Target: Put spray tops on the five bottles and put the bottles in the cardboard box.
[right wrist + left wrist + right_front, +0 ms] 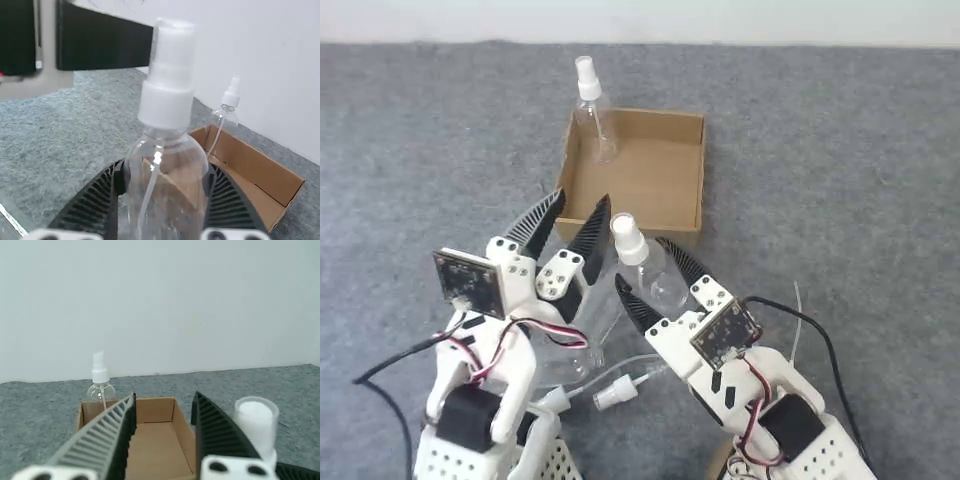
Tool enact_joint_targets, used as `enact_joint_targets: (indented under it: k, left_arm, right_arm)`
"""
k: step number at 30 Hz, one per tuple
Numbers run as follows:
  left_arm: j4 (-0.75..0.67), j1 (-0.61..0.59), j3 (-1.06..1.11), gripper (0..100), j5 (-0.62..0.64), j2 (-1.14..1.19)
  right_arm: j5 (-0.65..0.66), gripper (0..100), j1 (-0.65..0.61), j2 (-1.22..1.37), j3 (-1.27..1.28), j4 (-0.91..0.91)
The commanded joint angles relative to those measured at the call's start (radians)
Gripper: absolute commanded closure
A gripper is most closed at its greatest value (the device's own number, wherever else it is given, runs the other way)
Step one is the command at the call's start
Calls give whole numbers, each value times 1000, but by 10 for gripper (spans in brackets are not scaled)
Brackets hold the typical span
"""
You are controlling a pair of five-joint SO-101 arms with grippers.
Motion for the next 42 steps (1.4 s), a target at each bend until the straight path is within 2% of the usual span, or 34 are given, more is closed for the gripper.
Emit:
enact_joint_targets:
  k: [1,7,12,17,23,37,42]
  left_arm:
    - [-34,68,18,834,3,-5]
    - [-32,169,59,847,-74,-11]
    - [-6,173,45,871,-75,-11]
    - [-8,166,35,870,-74,-12]
    - [-8,95,8,870,-68,-12]
    - [-8,91,-58,874,-77,-12]
    - [-6,-28,-90,873,-77,-12]
  right_arm:
    - [0,909,-8,-22,-60,-16]
    - [2,909,-7,-22,-60,-16]
    - [0,909,56,-22,-60,-16]
    - [0,909,67,-22,-54,-16]
    - [0,909,68,-22,-43,-15]
    - [0,909,70,-22,-18,-13]
    - [0,909,70,-22,-23,31]
